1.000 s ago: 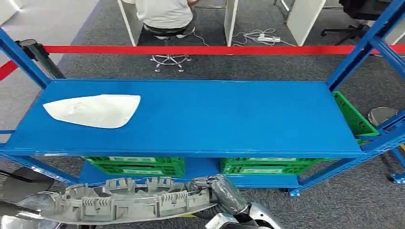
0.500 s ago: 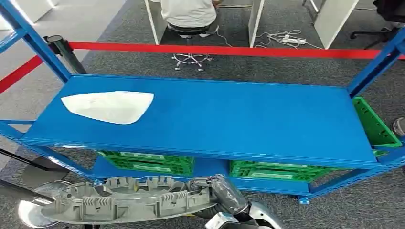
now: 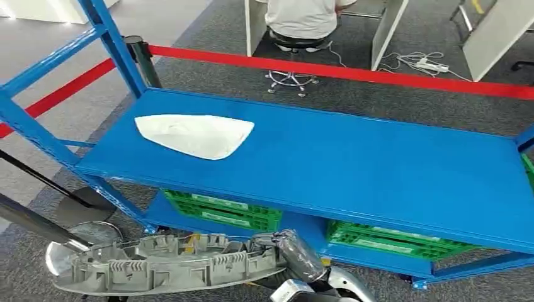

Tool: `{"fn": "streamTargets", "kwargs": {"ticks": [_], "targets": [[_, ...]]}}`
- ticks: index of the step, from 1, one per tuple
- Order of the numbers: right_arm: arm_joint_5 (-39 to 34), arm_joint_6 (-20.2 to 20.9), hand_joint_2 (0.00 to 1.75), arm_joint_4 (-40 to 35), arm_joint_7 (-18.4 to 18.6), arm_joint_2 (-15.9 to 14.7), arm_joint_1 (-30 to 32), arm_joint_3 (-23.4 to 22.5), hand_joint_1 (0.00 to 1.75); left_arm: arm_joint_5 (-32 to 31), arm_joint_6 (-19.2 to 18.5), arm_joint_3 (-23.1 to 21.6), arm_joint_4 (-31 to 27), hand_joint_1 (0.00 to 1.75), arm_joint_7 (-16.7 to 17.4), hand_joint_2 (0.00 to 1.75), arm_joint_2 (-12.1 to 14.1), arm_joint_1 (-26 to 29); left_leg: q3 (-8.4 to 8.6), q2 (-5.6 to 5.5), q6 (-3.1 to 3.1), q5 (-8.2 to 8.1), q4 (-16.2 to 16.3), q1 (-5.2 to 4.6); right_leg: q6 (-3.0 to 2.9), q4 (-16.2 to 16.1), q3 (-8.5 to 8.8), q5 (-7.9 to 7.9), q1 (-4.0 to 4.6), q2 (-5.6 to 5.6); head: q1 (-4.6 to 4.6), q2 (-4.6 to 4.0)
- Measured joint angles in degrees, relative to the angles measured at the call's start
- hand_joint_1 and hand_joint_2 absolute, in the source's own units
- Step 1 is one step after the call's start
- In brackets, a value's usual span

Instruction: Take the parts from the cabinet and place them on the table.

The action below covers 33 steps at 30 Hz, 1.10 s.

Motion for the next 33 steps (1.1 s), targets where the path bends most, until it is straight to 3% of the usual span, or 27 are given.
{"fn": "streamTargets", "kwargs": {"ticks": [1, 2, 4, 6, 8, 10, 11, 12, 13, 15, 16, 17, 18, 21, 22, 23, 24, 26, 27, 28, 30, 31, 32, 33], "targets": [[-0.1, 0.1, 1.75, 0.0, 0.0, 0.0, -0.1, 0.0, 1.75, 0.0, 0.0, 0.0, 0.0, 0.00, 0.0, 0.00, -0.1, 0.0, 0.01, -0.48, -0.02, -0.01, 0.0, 0.11, -0.41, -4.5, 1.93, 1.32, 0.05, 2.03, 0.04, 0.00], [-0.2, 0.2, 1.75, 0.0, 0.0, 0.0, -0.1, 0.0, 1.75, 0.0, 0.0, 0.0, 0.0, 0.00, 0.0, 0.00, -0.2, -0.1, -0.30, -0.96, -0.36, -0.01, 0.1, -0.20, -0.58, -5.5, 2.93, 0.75, -0.12, 3.12, -0.07, 0.00], [-0.2, 0.3, 1.75, 0.0, -0.1, 0.0, -0.2, 0.0, 1.75, 0.0, 0.0, 0.0, 0.0, 0.00, 0.0, 0.00, -0.2, 0.0, -0.66, -1.69, -1.10, 0.33, 0.0, 0.31, -0.38, -5.8, 3.07, 0.83, 0.17, 2.48, -0.04, 0.00], [-0.2, 0.3, 1.75, 0.0, -0.1, 0.0, -0.3, 0.0, 1.75, 0.0, 0.0, 0.0, 0.0, 0.00, 0.0, 0.00, -0.1, 0.2, -0.61, -2.70, -1.93, 0.52, -0.3, 0.24, -0.74, -6.6, 3.45, 1.28, -0.08, 1.56, -0.04, 0.00], [-0.3, 0.4, 1.75, 0.0, -0.1, 0.0, -0.4, 0.0, 1.75, 0.1, 0.0, 0.0, 0.0, 0.00, 0.0, 0.00, 0.0, 0.1, -1.86, 1.22, -2.34, -2.24, 2.8, 0.12, -1.12, -7.3, 3.95, 1.56, -0.31, 0.33, -0.55, 0.00], [-0.4, 0.4, 1.75, 0.1, -0.1, 0.0, -0.2, 0.0, 1.75, 0.1, 0.0, -0.1, 0.0, 0.00, 0.0, 0.00, 0.0, 0.0, -5.66, 2.33, -2.76, -6.25, 10.8, 0.38, -1.32, -7.3, 3.98, 1.44, -0.26, -1.06, -0.46, 0.00], [-0.4, 0.5, 1.75, 0.1, -0.1, 0.0, -0.2, 0.0, 1.75, 0.1, 0.0, -0.1, 0.0, 0.00, 0.0, 0.00, -0.1, 0.0, -7.48, 2.59, -3.00, -7.50, 14.5, 0.47, -1.42, -7.3, 3.96, 1.34, -0.26, -1.72, -0.44, 0.00], [-0.4, 0.6, 1.75, 0.1, -0.1, 0.0, 0.0, 0.0, 1.75, 0.1, 0.0, -0.1, 0.0, 0.00, 0.0, 0.00, -0.1, 0.2, -8.13, 2.76, -3.26, -7.27, 15.8, 0.64, -1.39, -7.2, 3.99, 1.28, -0.29, -2.32, -0.50, 0.00], [-0.4, 0.6, 1.75, 0.1, -0.1, 0.0, 0.3, 0.0, 1.75, 0.1, 0.0, -0.1, 0.0, 0.00, 0.0, 0.00, -0.1, 0.4, -7.47, 2.92, -3.46, -5.71, 14.5, 0.86, -1.32, -7.2, 4.05, 1.19, -0.32, -2.82, -0.48, 0.00], [-0.6, 0.6, 1.75, 0.1, -0.2, 0.0, 0.8, 0.0, 1.75, 0.1, 0.1, -0.2, 0.0, 0.00, 0.0, 0.00, -0.1, 0.5, -3.77, 3.75, -3.67, -1.24, 7.3, 1.14, -0.97, -7.1, 4.28, 0.92, -0.43, -3.69, -0.50, 0.00], [-0.6, 0.5, 1.75, 0.1, -0.2, 0.0, 1.0, 0.0, 1.75, 0.1, 0.2, -0.3, 0.0, 0.00, 0.0, 0.00, -0.1, 0.4, -1.39, 5.46, -3.70, 0.72, 2.9, 1.17, -0.63, -6.9, 4.47, 0.65, -0.41, -4.10, -0.52, 0.00], [-0.6, 0.5, 1.75, 0.0, -0.2, 0.0, 1.4, 0.0, 1.75, 0.0, 0.2, -0.4, 0.0, 0.00, 0.0, 0.00, -0.5, 0.3, -0.38, 7.37, -3.77, 0.23, 0.9, 0.61, -0.09, -6.4, 4.39, 0.22, 0.16, -4.40, -0.66, 0.00], [-0.9, 0.6, 1.75, -0.1, -0.4, -0.1, 1.7, 0.0, 1.75, 0.0, 0.3, -0.5, 0.0, 0.00, -0.1, 0.00, -0.5, 0.2, -0.38, 6.98, -2.48, -0.28, 0.3, 0.67, 0.20, -6.2, 4.20, 0.02, 0.26, -4.87, -0.54, 0.00], [-1.9, 2.1, 1.75, -0.3, -1.0, -0.2, 2.1, 0.0, 1.75, 0.0, 0.4, -0.7, 0.0, 0.00, -0.2, 0.00, -0.6, 0.8, -0.65, 5.59, -1.35, -0.28, 0.4, 0.45, 0.79, -6.3, 4.67, -0.29, 0.09, -6.39, -0.42, 0.00], [-2.7, 2.9, 1.75, -0.4, -1.2, -0.2, 2.1, 0.0, 1.75, 0.1, 0.4, -0.8, 0.0, 0.00, -0.2, 0.00, -0.7, 0.8, -0.49, 5.10, -0.97, -0.16, 0.2, 0.68, 1.32, -5.7, 4.23, -1.14, -0.28, -5.24, -0.33, 0.00], [-3.2, 3.6, 1.75, -0.4, -1.5, -0.2, 2.0, 0.0, 1.75, 0.1, 0.4, -0.9, 0.0, 0.00, -0.2, 0.00, -0.7, 0.7, -0.47, 4.61, -0.58, -0.15, 0.2, 0.68, 1.41, -3.5, 3.32, -2.66, -0.29, -3.10, -0.09, 0.00], [-3.8, 4.2, 1.75, -0.4, -1.6, -0.3, 2.1, 0.0, 1.75, 0.1, 0.4, -1.0, 0.0, 0.00, -0.2, 0.00, -0.8, 0.4, -0.51, 4.00, -0.33, -0.11, 0.2, 0.66, 1.42, 0.8, 1.36, -4.87, -0.32, -2.00, 0.04, 0.00], [-4.2, 4.8, 1.75, -0.4, -1.8, -0.3, 2.1, 0.0, 1.75, 0.2, 0.4, -1.2, 0.0, 0.00, -0.2, 0.00, -1.0, 0.4, -0.53, 2.75, -0.10, -0.16, 0.2, 0.46, 1.43, 9.9, -3.30, -8.32, -0.31, -1.17, 0.09, 0.00], [-4.3, 5.1, 1.75, -0.4, -1.8, -0.4, 2.1, 0.0, 1.75, 0.2, 0.4, -1.2, 0.0, 0.00, -0.2, 0.00, -1.0, 0.5, -0.48, 2.13, -0.05, -0.15, 0.2, 0.35, 1.31, 11.8, -4.52, -8.32, -0.30, -1.06, 0.02, 0.00], [-4.5, 5.4, 1.75, -0.3, -1.8, -0.5, 2.1, 0.0, 1.75, 0.2, 0.4, -1.2, 0.0, 0.00, -0.2, 0.00, -1.0, 0.5, -0.42, 1.46, -0.05, -0.15, 0.2, 0.30, 1.08, 11.2, -4.52, -7.02, -0.28, -1.00, 0.05, 0.00], [-4.9, 6.1, 1.75, -0.3, -2.0, -0.6, 2.0, 0.0, 1.75, 0.4, 0.4, -1.2, 0.0, 0.00, -0.3, 0.00, -1.0, 0.5, -0.19, -0.19, -0.05, -0.15, 0.2, 0.17, 0.24, 3.0, -1.05, -1.54, -0.22, -0.20, 0.07, 0.00], [-5.2, 6.4, 1.75, -0.3, -2.1, -0.6, 1.9, 0.0, 1.75, 0.4, 0.4, -1.3, 0.0, 0.00, -0.3, 0.00, -1.1, 0.5, -0.12, -0.84, -0.06, -0.16, 0.2, 0.19, -0.27, -2.2, 1.24, 0.97, -0.18, 1.66, 0.04, 0.00], [-5.3, 6.6, 1.75, -0.3, -2.3, -0.6, 1.8, 0.0, 1.75, 0.5, 0.4, -1.3, 0.1, 0.00, -0.4, 0.00, -1.3, 0.5, -0.25, -1.25, -0.20, -0.15, 0.2, 0.11, -0.73, -4.3, 2.32, 0.65, -0.31, 4.08, -0.09, 0.00], [-5.6, 6.9, 1.75, -0.3, -2.4, -0.6, 1.8, 0.0, 1.75, 0.6, 0.6, -1.3, 0.1, 0.00, -0.4, 0.00, -1.3, 0.4, -0.48, -2.02, -0.50, -0.08, 0.4, 0.13, -0.54, -5.6, 3.40, 0.69, -0.37, 3.77, 0.09, 0.00]]}}
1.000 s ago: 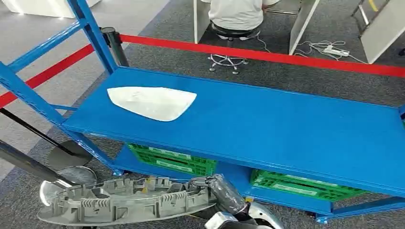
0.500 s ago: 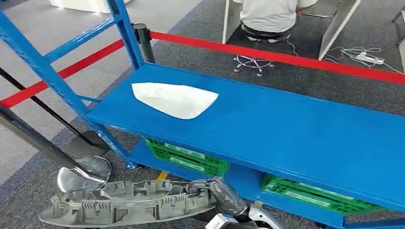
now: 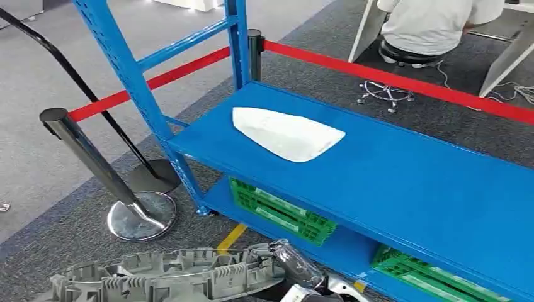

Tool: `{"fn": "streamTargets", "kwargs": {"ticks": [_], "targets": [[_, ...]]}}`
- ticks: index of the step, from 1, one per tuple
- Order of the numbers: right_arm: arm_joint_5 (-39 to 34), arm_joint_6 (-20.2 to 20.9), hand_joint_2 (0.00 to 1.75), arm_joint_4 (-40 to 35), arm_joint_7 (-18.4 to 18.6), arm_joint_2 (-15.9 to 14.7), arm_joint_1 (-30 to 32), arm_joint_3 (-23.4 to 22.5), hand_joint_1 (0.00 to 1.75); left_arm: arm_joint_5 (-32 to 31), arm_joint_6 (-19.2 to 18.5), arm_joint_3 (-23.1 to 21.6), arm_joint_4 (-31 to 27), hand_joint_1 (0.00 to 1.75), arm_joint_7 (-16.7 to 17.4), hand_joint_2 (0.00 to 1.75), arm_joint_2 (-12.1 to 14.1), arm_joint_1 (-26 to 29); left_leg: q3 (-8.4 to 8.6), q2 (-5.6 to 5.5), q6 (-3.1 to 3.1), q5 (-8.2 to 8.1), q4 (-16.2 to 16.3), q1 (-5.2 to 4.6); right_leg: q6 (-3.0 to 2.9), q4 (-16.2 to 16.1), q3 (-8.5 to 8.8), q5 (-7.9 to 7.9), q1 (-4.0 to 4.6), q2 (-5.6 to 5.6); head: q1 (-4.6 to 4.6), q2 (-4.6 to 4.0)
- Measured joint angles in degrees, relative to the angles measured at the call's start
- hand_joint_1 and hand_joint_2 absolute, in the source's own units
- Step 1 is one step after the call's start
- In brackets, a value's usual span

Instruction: Take the parts from the cabinet and place them on the table.

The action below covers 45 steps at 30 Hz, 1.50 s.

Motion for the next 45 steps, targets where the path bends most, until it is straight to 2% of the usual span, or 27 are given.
{"fn": "streamTargets", "kwargs": {"ticks": [3, 4, 5, 6, 8, 10, 13, 14, 15, 16, 19, 21, 24, 26, 28, 29, 30, 34, 35, 36, 37, 39, 40, 41, 43, 44, 45], "targets": [[-0.2, 0.3, 1.75, 0.1, -0.1, 0.0, -0.2, 0.0, 1.75, 0.1, 0.0, 0.0, 0.0, 0.00, 0.0, 0.00, 0.0, 0.4, -0.41, -1.56, -1.29, 0.63, -0.5, 0.50, -0.04, -0.3, 0.06, 0.04, 0.36, -1.34, -0.02, 0.00], [-0.2, 0.3, 1.75, 0.1, -0.1, 0.0, -0.3, 0.0, 1.75, 0.1, 0.1, 0.0, 0.0, 0.00, 0.0, 0.00, 0.3, 0.5, -0.42, -1.07, -1.46, 0.16, -0.2, 0.51, -0.17, -1.2, 0.53, 0.53, -0.32, -2.37, 0.00, 0.00], [-0.2, 0.3, 1.75, 0.1, -0.1, 0.0, -0.3, 0.0, 1.75, 0.2, 0.2, 0.0, 0.0, 0.00, 0.0, 0.00, 0.2, 0.4, -0.84, 2.01, -1.83, -0.81, 0.8, 0.03, -0.41, -1.6, 0.84, 0.61, -0.18, -2.85, -0.44, 0.00], [-0.4, 0.4, 1.75, 0.1, -0.2, 0.0, -0.4, 0.0, 1.75, 0.1, 0.2, 0.0, 0.0, 0.00, 0.0, 0.00, 0.2, 0.2, -2.21, 3.69, -2.13, -2.80, 3.6, 0.08, -0.66, -1.6, 0.94, 0.56, -0.15, -3.69, -0.87, 0.00], [-0.7, 0.7, 1.75, 0.2, -0.6, 0.0, -0.1, -0.1, 1.75, 0.0, 0.2, -0.2, 0.0, 0.00, 0.0, 0.00, 0.2, 0.1, -6.30, 4.74, -2.63, -6.83, 12.3, 0.33, -0.86, -1.6, 0.97, 0.39, -0.02, -5.33, -0.85, 0.00], [-1.2, 1.3, 1.75, 0.5, -1.1, -0.1, 0.4, -0.6, 1.75, -0.2, 0.5, -0.4, 0.0, 0.00, 0.0, 0.00, 0.1, 0.2, -8.06, 4.90, -3.05, -7.08, 16.0, 0.52, -0.80, -1.5, 0.99, 0.26, -0.01, -6.72, -0.90, 0.00], [-2.1, 2.4, 1.75, 0.5, -2.2, -0.3, 1.1, -1.2, 1.75, -0.3, 0.9, -0.6, 0.0, 0.00, -0.2, 0.00, 0.1, 0.0, -2.61, 6.05, -3.11, -0.52, 5.8, 0.78, -0.43, -1.4, 1.38, -0.13, -0.03, -8.34, -0.89, 0.00], [-2.4, 2.8, 1.75, 0.5, -2.4, -0.3, 1.2, -1.4, 1.75, -0.3, 1.0, -0.8, 0.0, 0.00, -0.4, 0.00, 0.1, -0.2, -0.14, 8.64, -2.94, 0.94, 1.1, 0.68, -0.08, -1.3, 1.56, -0.41, 0.12, -8.72, -0.92, 0.00], [-2.6, 3.2, 1.75, 0.6, -2.7, -0.4, 1.4, -1.5, 1.75, -0.2, 1.1, -1.0, 0.0, 0.00, -0.6, 0.00, -0.1, -0.7, 0.44, 9.74, -2.75, 0.11, -0.3, -0.09, 0.40, -0.8, 1.39, -0.72, 0.68, -9.14, -1.13, 0.00], [-2.8, 3.6, 1.75, 0.6, -2.9, -0.4, 1.5, -1.7, 1.75, -0.1, 1.3, -1.1, 0.0, 0.00, -0.8, 0.00, -0.2, -1.0, 0.15, 9.37, -1.77, -0.08, -0.2, 0.09, 0.60, -0.8, 1.33, -0.77, 0.77, -9.63, -0.91, 0.00], [-3.5, 5.3, 1.75, 1.2, -3.3, -0.5, 1.4, -1.9, 1.75, 0.2, 1.5, -1.4, 0.0, 0.00, -1.0, 0.00, 0.0, -0.9, 0.04, 7.60, -0.66, 0.06, -0.5, 0.00, 1.35, -1.0, 1.89, -1.14, 0.60, -11.29, -0.96, 0.00], [-3.7, 5.8, 1.75, 1.4, -3.5, -0.5, 1.3, -2.1, 1.75, 0.4, 1.6, -1.4, 0.0, 0.00, -1.1, 0.00, 0.0, -1.0, 0.18, 6.48, -0.01, 0.23, -0.7, 0.30, 1.84, 2.3, 0.32, -3.67, 0.10, -6.86, -0.61, 0.00], [-4.1, 7.6, 1.75, 2.6, -3.7, -0.5, 1.1, -2.3, 1.75, 0.4, 1.7, -1.5, 0.0, 0.00, -1.3, 0.00, -0.1, -1.3, 0.13, 4.42, 0.48, 0.22, -0.6, 0.22, 2.00, 16.0, -6.43, -9.39, 0.06, -4.88, -0.43, 0.00], [-4.4, 8.6, 1.75, 3.8, -3.7, -0.5, 0.8, -2.2, 1.75, 0.8, 1.7, -1.5, 0.0, 0.00, -1.5, 0.00, 0.0, -1.3, 0.18, 2.95, 0.48, 0.24, -0.6, 0.18, 1.74, 15.9, -6.99, -7.48, 0.06, -4.76, -0.46, 0.00], [-4.6, 9.1, 1.75, 4.4, -3.9, -0.5, 0.3, -2.2, 1.75, 1.1, 1.7, -1.6, 0.0, 0.00, -1.6, 0.00, 0.1, -1.4, 0.40, 1.38, 0.41, 0.27, -0.6, 0.16, 1.09, 7.4, -3.17, -2.06, 0.06, -3.83, -0.48, 0.00], [-4.7, 9.3, 1.75, 4.5, -4.0, -0.5, 0.0, -2.2, 1.75, 1.2, 1.7, -1.6, 0.0, 0.00, -1.6, 0.00, 0.1, -1.5, 0.50, 0.73, 0.35, 0.28, -0.6, 0.17, 0.73, 2.6, -0.99, 0.25, 0.04, -1.97, -0.46, 0.00], [-4.7, 9.4, 1.75, 4.8, -4.2, -0.5, -0.3, -2.2, 1.75, 1.2, 1.7, -1.6, 0.0, 0.00, -1.6, 0.00, 0.0, -1.5, 0.32, 0.26, 0.14, 0.33, -0.6, 0.21, 0.35, 1.0, 0.13, -0.29, -0.25, 0.87, -0.61, 0.00], [-4.8, 9.6, 1.75, 5.6, -4.3, -0.3, -0.7, -2.2, 1.75, 1.3, 1.7, -1.6, 0.0, 0.00, -1.7, 0.00, 0.1, -1.5, -0.82, -2.39, -1.71, 1.22, -0.7, 0.60, 0.31, -0.6, 0.74, -0.23, -0.04, -0.90, -0.61, 0.00], [-4.9, 9.8, 1.75, 5.8, -4.3, -0.3, -0.9, -2.2, 1.75, 1.3, 1.8, -1.6, 0.0, 0.00, -1.7, 0.00, 0.6, -1.5, -0.91, -1.32, -1.85, 0.71, -0.4, 0.65, 0.02, -1.2, 1.07, 0.11, -0.47, -1.86, -0.63, 0.00], [-5.0, 10.0, 1.75, 6.0, -4.3, -0.2, -1.1, -2.2, 1.75, 1.3, 1.8, -1.6, 0.0, 0.00, -1.7, 0.00, 0.5, -1.6, -1.72, 1.89, -2.26, -0.69, 1.4, 0.26, -0.12, -1.3, 1.26, 0.14, -0.41, -2.60, -1.14, 0.00], [-5.3, 10.3, 1.75, 6.2, -4.4, -0.1, -1.3, -2.2, 1.75, 1.3, 1.8, -1.6, 0.0, 0.00, -1.7, 0.00, 0.5, -1.9, -3.55, 3.56, -2.64, -2.88, 5.2, 0.30, -0.41, -1.3, 1.27, 0.01, -0.31, -3.59, -1.35, 0.00], [-5.6, 10.6, 1.75, 6.5, -4.4, -0.1, -1.5, -2.3, 1.75, 1.3, 1.8, -1.7, 0.0, 0.00, -1.7, 0.00, 0.5, -1.9, -7.50, 4.74, -3.06, -6.38, 13.5, 0.44, -0.62, -1.3, 1.30, -0.14, -0.16, -5.31, -1.29, 0.00], [-5.6, 10.6, 1.75, 6.8, -4.3, -0.1, -1.6, -2.3, 1.75, 1.3, 1.8, -1.7, 0.0, 0.00, -1.6, 0.00, 0.5, -1.8, -8.59, 4.87, -3.18, -6.68, 15.7, 0.50, -0.71, -1.2, 1.30, -0.21, -0.13, -6.10, -1.33, 0.00], [-5.6, 10.8, 1.75, 7.0, -4.3, -0.1, -1.7, -2.3, 1.75, 1.4, 1.8, -1.7, 0.0, 0.00, -1.6, 0.00, 0.6, -1.7, -8.24, 4.93, -3.24, -5.54, 15.1, 0.55, -0.68, -1.2, 1.39, -0.29, -0.09, -6.81, -1.31, 0.00], [-5.7, 11.0, 1.75, 7.4, -4.3, 0.1, -2.0, -2.3, 1.75, 1.4, 1.8, -1.8, 0.0, 0.00, -1.5, 0.00, 0.8, -1.8, -4.74, 5.59, -3.08, -1.04, 8.4, 0.56, -0.56, -1.1, 1.62, -0.54, -0.03, -8.04, -1.31, 0.00], [-5.7, 11.2, 1.75, 7.6, -4.3, 0.3, -2.3, -2.2, 1.75, 1.4, 1.8, -1.8, 0.0, 0.00, -1.5, 0.00, 0.9, -1.9, -1.88, 6.99, -2.78, 1.44, 3.2, 0.45, -0.35, -1.1, 1.90, -0.77, 0.00, -8.60, -1.33, 0.00], [-5.8, 11.4, 1.75, 7.7, -4.3, 0.4, -2.4, -2.2, 1.75, 1.4, 1.8, -1.8, 0.0, 0.00, -1.5, 0.00, 0.9, -2.0, -0.44, 9.59, -2.44, 1.05, 0.7, -0.13, 0.00, -1.0, 2.01, -1.02, 0.32, -9.04, -1.33, 0.00]]}}
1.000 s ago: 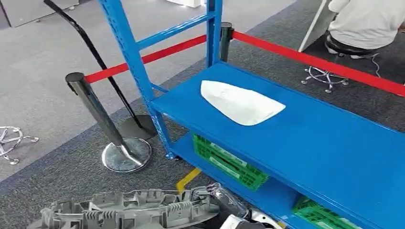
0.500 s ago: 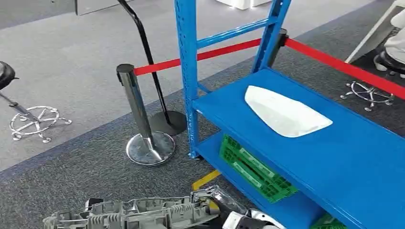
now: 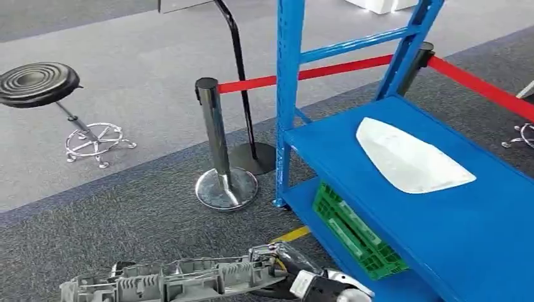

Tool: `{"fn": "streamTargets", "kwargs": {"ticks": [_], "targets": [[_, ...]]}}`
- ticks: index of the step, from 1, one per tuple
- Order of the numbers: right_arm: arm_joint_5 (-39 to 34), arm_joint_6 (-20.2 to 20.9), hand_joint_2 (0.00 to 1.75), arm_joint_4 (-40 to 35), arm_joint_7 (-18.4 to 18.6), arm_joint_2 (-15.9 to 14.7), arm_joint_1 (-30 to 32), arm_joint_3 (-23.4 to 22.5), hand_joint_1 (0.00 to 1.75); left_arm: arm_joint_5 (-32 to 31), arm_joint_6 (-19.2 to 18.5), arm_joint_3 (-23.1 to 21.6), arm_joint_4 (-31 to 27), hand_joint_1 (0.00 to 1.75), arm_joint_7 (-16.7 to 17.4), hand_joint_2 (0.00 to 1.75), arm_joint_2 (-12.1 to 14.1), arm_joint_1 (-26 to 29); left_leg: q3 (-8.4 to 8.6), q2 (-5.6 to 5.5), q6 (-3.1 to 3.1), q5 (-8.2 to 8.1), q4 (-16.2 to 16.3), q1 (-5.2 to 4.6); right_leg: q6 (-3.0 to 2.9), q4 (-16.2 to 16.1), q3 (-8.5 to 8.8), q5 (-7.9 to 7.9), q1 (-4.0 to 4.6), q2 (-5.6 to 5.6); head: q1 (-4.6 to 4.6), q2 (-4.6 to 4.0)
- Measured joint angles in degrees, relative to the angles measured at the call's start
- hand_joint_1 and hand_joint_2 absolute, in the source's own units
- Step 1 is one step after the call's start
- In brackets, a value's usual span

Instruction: Take the parts from the cabinet and place them on the table.

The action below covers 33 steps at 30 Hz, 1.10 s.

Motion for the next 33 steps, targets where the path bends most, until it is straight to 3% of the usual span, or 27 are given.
{"fn": "streamTargets", "kwargs": {"ticks": [2, 4, 5, 6, 7, 9, 10, 11, 12, 13, 14, 15, 16, 19, 20, 21, 22, 24, 25, 26, 28, 29, 30, 31, 32, 33], "targets": [[-0.7, 0.7, 1.75, 0.3, 0.0, 0.2, -0.3, 0.0, 1.75, 0.0, -0.1, -0.1, 0.0, 0.00, 0.2, 0.00, 0.0, -0.4, -0.06, -0.25, 1.05, -0.41, -1.0, -0.30, 0.53, 0.3, -0.14, -0.30, 0.49, -1.06, 0.02, 0.00], [-1.4, 2.7, 1.75, 0.9, 0.3, 0.4, -1.3, 0.1, 1.75, 0.4, -0.1, 0.0, 0.0, 0.00, 0.5, 0.00, 0.1, -0.1, -0.21, -1.56, 1.66, -0.39, -1.2, -0.40, 0.94, 0.1, 0.24, -0.48, 0.49, -2.41, 0.04, 0.00], [-1.6, 3.4, 1.75, 1.4, 0.4, 0.5, -2.0, 0.2, 1.75, 0.7, -0.2, 0.0, 0.0, 0.00, 0.6, 0.00, 0.1, -0.1, 0.01, -2.04, 2.14, -0.09, -1.6, 0.15, 1.43, 0.4, -0.18, -1.03, 0.19, -1.39, 0.00, 0.00], [-1.8, 3.8, 1.75, 1.9, 0.4, 0.6, -2.7, 0.2, 1.75, 0.8, -0.2, 0.0, 0.0, 0.00, 0.6, 0.00, 0.2, -0.2, -0.04, -2.54, 2.28, -0.05, -1.5, 0.23, 1.61, 1.8, -0.68, -2.10, 0.01, 1.28, 0.24, 0.00], [-2.1, 4.3, 1.75, 2.6, 0.4, 0.7, -3.3, 0.4, 1.75, 1.1, -0.4, 0.0, 0.0, 0.00, 0.6, 0.00, 0.3, -0.5, -0.10, -3.15, 2.71, 0.01, -1.5, 0.28, 1.70, 5.3, -2.21, -4.12, -0.12, 2.87, 0.28, 0.00], [-2.7, 5.3, 1.75, 4.2, 0.4, 1.1, -4.3, 0.6, 1.75, 1.5, -0.6, 0.0, 0.0, 0.00, 0.6, 0.00, 0.3, -0.6, -0.14, -4.67, 2.89, 0.04, -1.5, 0.28, 1.99, 15.2, -7.01, -8.11, -0.27, 4.04, 0.33, 0.00], [-2.9, 5.6, 1.75, 5.1, 0.4, 1.2, -4.9, 0.8, 1.75, 1.8, -0.6, 0.0, 0.0, 0.00, 0.6, 0.00, 0.3, -0.4, -0.11, -5.29, 2.89, 0.04, -1.5, 0.28, 2.06, 17.8, -8.61, -8.47, -0.27, 4.17, 0.28, 0.00], [-3.0, 5.7, 1.75, 5.8, 0.4, 1.5, -5.3, 1.0, 1.75, 1.9, -0.6, 0.0, 0.0, 0.00, 0.6, 0.00, 0.3, -0.2, -0.08, -6.04, 2.88, 0.04, -1.5, 0.28, 2.04, 17.8, -9.02, -7.41, -0.27, 4.19, 0.28, 0.00], [-3.1, 5.9, 1.75, 6.4, 0.4, 1.6, -5.6, 1.0, 1.75, 1.9, -0.6, 0.0, 0.0, 0.00, 0.6, 0.00, 0.4, -0.1, -0.02, -6.83, 2.88, 0.04, -1.5, 0.28, 1.97, 15.5, -8.25, -5.27, -0.30, 4.26, 0.33, 0.00], [-3.1, 5.9, 1.75, 6.8, 0.4, 1.8, -6.0, 1.1, 1.75, 2.0, -0.7, 0.0, 0.0, 0.00, 0.6, 0.00, 0.4, 0.0, 0.08, -7.68, 2.83, 0.06, -1.4, 0.29, 1.80, 11.1, -6.42, -2.28, -0.33, 4.64, 0.29, 0.00], [-3.1, 6.0, 1.75, 7.1, 0.4, 2.0, -6.4, 1.1, 1.75, 2.0, -0.7, 0.0, 0.0, 0.00, 0.6, 0.00, 0.4, -0.1, 0.16, -8.46, 2.69, 0.05, -1.3, 0.33, 1.56, 5.8, -4.15, 0.66, -0.44, 5.87, 0.31, 0.00], [-3.1, 6.0, 1.75, 7.5, 0.4, 2.1, -6.7, 1.2, 1.75, 2.0, -0.7, 0.0, 0.0, 0.00, 0.6, 0.00, 0.4, -0.1, 0.07, -9.06, 2.46, 0.03, -1.3, 0.42, 1.33, 2.7, -2.85, 1.31, -0.60, 8.29, 0.29, 0.00], [-3.2, 6.1, 1.75, 7.8, 0.4, 2.3, -6.8, 1.4, 1.75, 2.0, -0.8, 0.0, 0.0, 0.00, 0.5, 0.00, 0.4, -0.2, -0.41, -9.73, 1.99, 0.16, -0.9, 0.11, 1.34, 1.7, -2.27, 1.12, -0.92, 9.69, 0.15, 0.00], [-3.2, 6.1, 1.75, 8.2, 0.4, 2.6, -7.1, 1.5, 1.75, 2.0, -0.8, 0.0, 0.0, 0.00, 0.5, 0.00, 0.5, 0.3, -1.31, -11.39, 0.71, 0.96, -1.3, 0.83, 1.05, 1.3, -2.03, 0.75, -0.39, 8.31, 0.20, 0.00], [-3.2, 6.1, 1.75, 8.4, 0.4, 2.9, -7.1, 1.5, 1.75, 2.0, -0.7, 0.1, 0.0, 0.00, 0.5, 0.00, 1.0, 0.4, -1.37, -11.68, 0.44, 0.76, -1.1, 0.79, 0.56, 0.6, -1.73, 1.07, -0.90, 7.36, 0.20, 0.00], [-3.3, 6.1, 1.75, 8.5, 0.4, 3.0, -7.2, 1.5, 1.75, 2.0, -0.7, 0.1, 0.0, 0.00, 0.5, 0.00, 0.9, 0.4, -1.70, -8.75, 0.17, -0.03, -0.3, 0.48, 0.27, 0.4, -1.47, 1.23, -0.86, 6.67, 0.09, 0.00], [-3.4, 6.2, 1.75, 8.6, 0.4, 3.1, -7.3, 1.5, 1.75, 2.0, -0.8, 0.1, 0.0, 0.00, 0.5, 0.00, 0.9, 0.2, -2.95, -6.63, -0.12, -1.83, 2.4, 0.46, -0.17, 0.4, -1.38, 1.17, -0.80, 5.87, -0.53, 0.00], [-3.6, 6.5, 1.75, 9.0, 0.4, 3.2, -7.4, 1.6, 1.75, 2.0, -0.8, 0.1, 0.0, 0.00, 0.6, 0.00, 0.8, 0.0, -7.14, -4.98, -0.51, -5.94, 11.2, 0.58, -0.37, 0.4, -1.39, 1.05, -0.57, 4.13, -0.50, 0.00], [-3.6, 6.6, 1.75, 9.3, 0.4, 3.2, -7.5, 1.6, 1.75, 1.9, -0.7, 0.0, 0.0, 0.00, 0.7, 0.00, 0.9, 0.0, -8.57, -4.77, -0.61, -6.87, 14.2, 0.61, -0.40, 0.4, -1.42, 1.01, -0.53, 3.46, -0.53, 0.00], [-3.6, 6.7, 1.75, 9.7, 0.5, 3.2, -7.6, 1.7, 1.75, 1.9, -0.8, 0.1, 0.0, 0.00, 0.8, 0.00, 0.9, 0.1, -8.98, -4.69, -0.68, -6.64, 15.2, 0.62, -0.43, 0.4, -1.40, 0.98, -0.50, 2.73, -0.55, 0.00], [-3.5, 7.0, 1.75, 10.4, 0.5, 3.2, -7.9, 2.1, 1.75, 1.9, -0.8, 0.0, 0.0, 0.00, 1.0, 0.00, 1.0, 0.2, -6.40, -4.39, -0.49, -2.94, 10.4, 0.60, -0.37, 0.4, -1.32, 0.84, -0.44, 1.43, -0.52, 0.00], [-3.5, 7.3, 1.75, 10.6, 0.4, 3.2, -8.2, 2.3, 1.75, 1.8, -0.8, 0.0, 0.0, 0.00, 1.0, 0.00, 1.0, 0.1, -3.58, -3.50, -0.23, -0.39, 5.3, 0.53, -0.28, 0.4, -1.13, 0.72, -0.39, 0.83, -0.55, 0.00], [-3.5, 7.5, 1.75, 10.9, 0.3, 3.2, -8.5, 2.5, 1.75, 1.7, -0.8, 0.0, 0.0, 0.00, 1.1, 0.00, 1.0, 0.1, -1.22, -0.96, 0.18, 1.08, 1.2, 0.27, -0.04, 0.4, -0.94, 0.56, -0.21, 0.44, -0.55, 0.00], [-3.4, 7.8, 1.75, 11.1, 0.2, 3.2, -8.7, 2.7, 1.75, 1.7, -0.8, -0.1, 0.0, 0.00, 1.3, 0.00, 1.0, -0.2, -0.46, 0.19, 0.25, 0.21, -0.4, -0.41, 0.36, 0.7, -1.06, 0.30, 0.39, -0.10, -0.68, 0.00], [-3.4, 8.0, 1.75, 11.4, 0.0, 3.2, -9.0, 2.8, 1.75, 1.7, -0.8, -0.2, 0.0, 0.00, 1.4, 0.00, 1.0, -0.4, -0.53, -0.13, 0.90, -0.09, -0.8, -0.29, 0.59, 0.7, -1.17, 0.23, 0.47, -0.56, -0.59, 0.00], [-3.4, 8.5, 1.75, 11.7, -0.1, 3.2, -9.3, 3.0, 1.75, 1.6, -0.9, -0.2, 0.0, 0.00, 1.6, 0.00, 1.0, -0.3, -0.74, -0.67, 1.05, -0.07, -0.8, -0.32, 0.78, 0.6, -1.04, 0.17, 0.51, -1.10, -0.55, 0.00]]}}
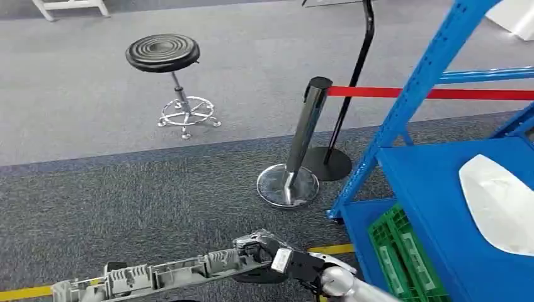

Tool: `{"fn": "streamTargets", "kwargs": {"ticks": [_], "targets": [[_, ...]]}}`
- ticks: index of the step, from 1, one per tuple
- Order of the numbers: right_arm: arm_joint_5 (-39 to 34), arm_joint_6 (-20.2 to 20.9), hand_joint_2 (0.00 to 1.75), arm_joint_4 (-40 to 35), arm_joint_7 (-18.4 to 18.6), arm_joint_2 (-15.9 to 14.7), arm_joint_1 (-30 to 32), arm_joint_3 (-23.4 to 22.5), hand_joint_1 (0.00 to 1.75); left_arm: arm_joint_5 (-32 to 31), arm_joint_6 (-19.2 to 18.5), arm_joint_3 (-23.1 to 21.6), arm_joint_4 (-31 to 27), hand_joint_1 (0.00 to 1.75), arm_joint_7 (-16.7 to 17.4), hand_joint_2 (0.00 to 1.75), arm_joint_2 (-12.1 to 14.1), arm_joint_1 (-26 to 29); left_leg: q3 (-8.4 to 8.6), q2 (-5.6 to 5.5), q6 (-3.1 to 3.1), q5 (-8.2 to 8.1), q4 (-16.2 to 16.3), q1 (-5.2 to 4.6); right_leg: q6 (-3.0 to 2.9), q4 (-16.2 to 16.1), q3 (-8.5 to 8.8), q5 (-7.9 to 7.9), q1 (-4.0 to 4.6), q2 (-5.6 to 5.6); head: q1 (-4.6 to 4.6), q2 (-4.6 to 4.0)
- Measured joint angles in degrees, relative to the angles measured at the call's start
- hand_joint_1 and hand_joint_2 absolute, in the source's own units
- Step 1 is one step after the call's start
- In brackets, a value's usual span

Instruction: Take the parts from the cabinet and place them on the table.

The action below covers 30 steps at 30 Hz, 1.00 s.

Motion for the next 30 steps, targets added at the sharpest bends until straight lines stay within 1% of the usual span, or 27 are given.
{"fn": "streamTargets", "kwargs": {"ticks": [2, 3, 4, 5, 6, 7, 8, 9, 10, 11, 12, 13, 14, 16, 17, 18, 19, 20, 22, 23, 24, 25, 26, 27, 28, 29, 30], "targets": [[-0.4, 0.9, 1.75, 0.4, -0.2, 0.0, -0.3, 0.7, 1.75, 0.0, -0.1, -0.2, 0.0, 0.00, 0.0, 0.00, 0.0, 0.4, 0.09, -1.21, 0.73, 0.14, -0.4, 0.03, 0.52, -0.3, 0.50, -0.23, -0.03, -1.25, -0.18, 0.00], [-0.7, 1.2, 1.75, 0.6, -0.3, 0.0, -0.3, 0.9, 1.75, 0.0, -0.1, -0.2, 0.0, 0.00, 0.1, 0.00, 0.0, 0.5, 0.53, -1.75, 1.07, 0.36, -0.6, 0.44, 0.91, 0.2, 0.05, -0.95, -0.36, 0.06, -0.13, 0.00], [-0.9, 1.6, 1.75, 0.8, -0.5, 0.0, -0.4, 1.0, 1.75, -0.1, -0.1, -0.4, 0.0, 0.00, 0.1, 0.00, 0.0, 0.4, 0.49, -2.46, 1.36, 0.44, -0.6, 0.53, 1.11, 2.6, -0.93, -2.61, -0.46, 3.23, 0.18, 0.00], [-1.0, 1.8, 1.75, 1.0, -0.6, 0.0, -0.3, 1.1, 1.75, -0.2, -0.2, -0.5, 0.0, 0.00, 0.1, 0.00, 0.0, 0.2, 0.41, -3.06, 1.66, 0.46, -0.6, 0.53, 1.21, 6.7, -2.81, -4.63, -0.56, 4.48, 0.32, 0.00], [-1.2, 2.0, 1.75, 1.2, -0.8, 0.0, -0.2, 1.2, 1.75, -0.3, -0.3, -0.7, 0.0, 0.00, 0.1, 0.00, -0.2, 0.3, 0.38, -3.83, 1.70, 0.47, -0.6, 0.52, 1.26, 11.7, -5.30, -6.68, -0.55, 5.11, 0.37, 0.00], [-1.3, 2.0, 1.75, 1.4, -0.9, 0.0, -0.1, 1.3, 1.75, -0.3, -0.3, -0.7, 0.0, 0.00, 0.1, 0.00, -0.2, 0.5, 0.37, -4.51, 1.71, 0.46, -0.6, 0.49, 1.29, 15.9, -7.60, -7.97, -0.48, 5.34, 0.39, 0.00], [-1.4, 2.1, 1.75, 1.6, -0.9, 0.0, 0.0, 1.4, 1.75, -0.4, -0.3, -0.7, 0.0, 0.00, 0.1, 0.00, -0.2, 0.7, 0.39, -5.24, 1.71, 0.46, -0.6, 0.45, 1.24, 17.7, -8.89, -7.83, -0.47, 5.39, 0.31, 0.00], [-1.4, 2.3, 1.75, 1.7, -1.0, 0.0, 0.1, 1.5, 1.75, -0.4, -0.5, -0.7, 0.0, 0.00, 0.1, 0.00, -0.2, 0.7, 0.40, -6.00, 1.71, 0.46, -0.6, 0.45, 1.10, 16.6, -8.85, -6.26, -0.46, 5.42, 0.35, 0.00], [-1.5, 2.4, 1.75, 1.8, -1.0, 0.0, 0.1, 1.5, 1.75, -0.4, -0.5, -0.7, 0.0, 0.00, 0.1, 0.00, -0.2, 0.7, 0.44, -6.73, 1.71, 0.46, -0.6, 0.45, 0.95, 14.1, -7.87, -4.19, -0.46, 5.50, 0.35, 0.00], [-1.6, 2.8, 1.75, 1.9, -1.0, 0.0, -0.1, 1.6, 1.75, -0.4, -0.7, -0.8, 0.0, 0.00, 0.1, 0.00, -0.2, 0.7, 0.55, -7.61, 1.68, 0.47, -0.5, 0.45, 0.60, 9.0, -5.70, -1.07, -0.46, 5.97, 0.35, 0.00], [-1.6, 3.2, 1.75, 2.0, -1.1, 0.0, -0.3, 1.7, 1.75, -0.4, -0.7, -0.9, 0.0, 0.00, 0.1, 0.00, -0.3, 0.7, 0.63, -8.33, 1.64, 0.47, -0.5, 0.47, 0.26, 3.6, -3.40, 1.63, -0.48, 7.75, 0.37, 0.00], [-1.6, 3.4, 1.75, 2.1, -1.1, 0.0, -0.5, 1.7, 1.75, -0.5, -0.7, -0.9, 0.0, 0.00, 0.1, 0.00, -0.4, 0.7, 0.43, -8.79, 1.40, 0.46, -0.4, 0.37, -0.14, 1.6, -2.50, 1.54, -0.65, 10.58, 0.26, 0.00], [-1.7, 3.7, 1.75, 2.1, -1.2, 0.0, -0.5, 1.8, 1.75, -0.5, -0.7, -0.9, 0.0, 0.00, 0.1, 0.00, -0.5, 0.5, 0.02, -9.50, 1.05, 0.53, -0.1, 0.39, 0.06, 0.0, -1.28, 1.18, -0.95, 10.36, 0.33, 0.00], [-1.8, 4.4, 1.75, 2.4, -1.4, -0.1, -0.7, 1.8, 1.75, -0.5, -0.7, -0.9, 0.0, 0.00, 0.1, 0.00, -0.5, 0.9, -0.46, -10.48, 0.18, 1.01, -0.4, 0.92, 0.04, 0.4, -1.59, 1.19, -0.47, 9.60, 0.37, 0.00], [-1.8, 4.6, 1.75, 2.5, -1.4, -0.1, -0.7, 1.8, 1.75, -0.5, -0.7, -0.9, 0.0, 0.00, 0.1, 0.00, -0.5, 1.2, -0.49, -11.05, -0.22, 1.10, -0.4, 0.88, -0.26, 0.1, -1.42, 1.38, -0.56, 9.09, 0.33, 0.00], [-1.8, 4.9, 1.75, 2.5, -1.5, 0.0, -0.9, 1.9, 1.75, -0.5, -0.7, -0.9, 0.0, 0.00, 0.1, 0.00, -0.3, 1.4, -0.58, -9.95, -0.35, 0.62, 0.0, 0.91, -0.67, -0.4, -1.05, 1.68, -1.06, 8.19, 0.33, 0.00], [-1.9, 5.1, 1.75, 2.6, -1.5, 0.0, -0.9, 2.0, 1.75, -0.4, -0.7, -0.9, 0.0, 0.00, 0.1, 0.00, -0.5, 1.4, -1.19, -6.94, -0.65, -0.56, 1.4, 0.51, -0.86, -0.6, -0.78, 1.66, -0.96, 7.60, -0.10, 0.00], [-1.9, 5.3, 1.75, 2.6, -1.5, 0.0, -0.9, 2.2, 1.75, -0.4, -0.7, -0.9, 0.0, 0.00, 0.1, 0.00, -0.5, 1.2, -2.87, -5.40, -0.92, -2.62, 4.9, 0.60, -1.08, -0.6, -0.68, 1.52, -0.93, 6.70, -0.44, 0.00], [-1.9, 5.5, 1.75, 3.0, -1.5, 0.0, -1.0, 2.2, 1.75, -0.4, -0.7, -0.9, 0.0, 0.00, 0.1, 0.00, -0.5, 1.3, -6.89, -4.18, -1.31, -6.17, 13.1, 0.80, -1.20, -0.5, -0.65, 1.37, -0.78, 5.02, -0.37, 0.00], [-2.0, 5.5, 1.75, 3.1, -1.6, 0.0, -0.9, 2.3, 1.75, -0.4, -0.7, -0.9, 0.0, 0.00, 0.1, 0.00, -0.5, 1.5, -8.16, -4.01, -1.45, -6.72, 15.8, 0.87, -1.25, -0.5, -0.67, 1.30, -0.74, 4.17, -0.41, 0.00], [-2.0, 5.5, 1.75, 3.2, -1.6, 0.0, -0.9, 2.4, 1.75, -0.3, -0.7, -0.9, 0.0, 0.00, 0.1, 0.00, -0.4, 1.7, -7.92, -3.97, -1.47, -5.79, 15.5, 0.91, -1.22, -0.5, -0.63, 1.24, -0.73, 3.46, -0.37, 0.00], [-2.0, 5.6, 1.75, 3.3, -1.6, 0.0, -1.0, 2.4, 1.75, -0.3, -0.7, -0.9, 0.0, 0.00, 0.1, 0.00, -0.4, 1.8, -6.69, -3.88, -1.41, -3.96, 13.2, 0.90, -1.14, -0.5, -0.59, 1.14, -0.72, 2.74, -0.39, 0.00], [-2.0, 5.8, 1.75, 3.3, -1.6, 0.0, -1.0, 2.4, 1.75, -0.3, -0.7, -0.9, 0.0, 0.00, 0.1, 0.00, -0.4, 1.8, -4.34, -3.47, -1.24, -1.51, 8.8, 0.88, -1.06, -0.4, -0.48, 1.03, -0.71, 2.04, -0.39, 0.00], [-2.1, 6.1, 1.75, 3.4, -1.6, 0.0, -1.2, 2.5, 1.75, -0.2, -0.7, -0.9, 0.0, 0.00, 0.1, 0.00, -0.4, 1.7, -1.47, -1.95, -0.96, 0.69, 3.8, 0.72, -0.90, -0.4, -0.26, 0.89, -0.68, 1.47, -0.39, 0.00], [-2.1, 6.3, 1.75, 3.5, -1.6, 0.0, -1.5, 2.6, 1.75, 0.0, -0.7, -0.9, 0.0, 0.00, 0.0, 0.00, -0.4, 1.6, 0.22, 1.00, -0.78, 0.51, 0.6, 0.22, -0.67, -0.4, -0.12, 0.74, -0.43, 0.97, -0.42, 0.00], [-2.2, 6.5, 1.75, 3.6, -1.7, 0.0, -1.7, 2.6, 1.75, 0.2, -0.7, -0.9, 0.0, 0.00, -0.1, 0.00, -0.4, 1.4, 0.50, 0.70, -0.26, 0.26, -0.5, -0.15, -0.25, -0.1, -0.29, 0.46, 0.06, 0.46, -0.59, 0.00], [-2.2, 6.6, 1.75, 3.8, -1.8, 0.0, -1.9, 2.6, 1.75, 0.2, -0.8, -0.9, 0.0, 0.00, -0.1, 0.00, -0.5, 1.3, 0.23, 0.45, 0.15, 0.26, -0.1, -0.08, -0.05, -0.3, -0.24, 0.50, 0.12, -0.08, -0.46, 0.00]]}}
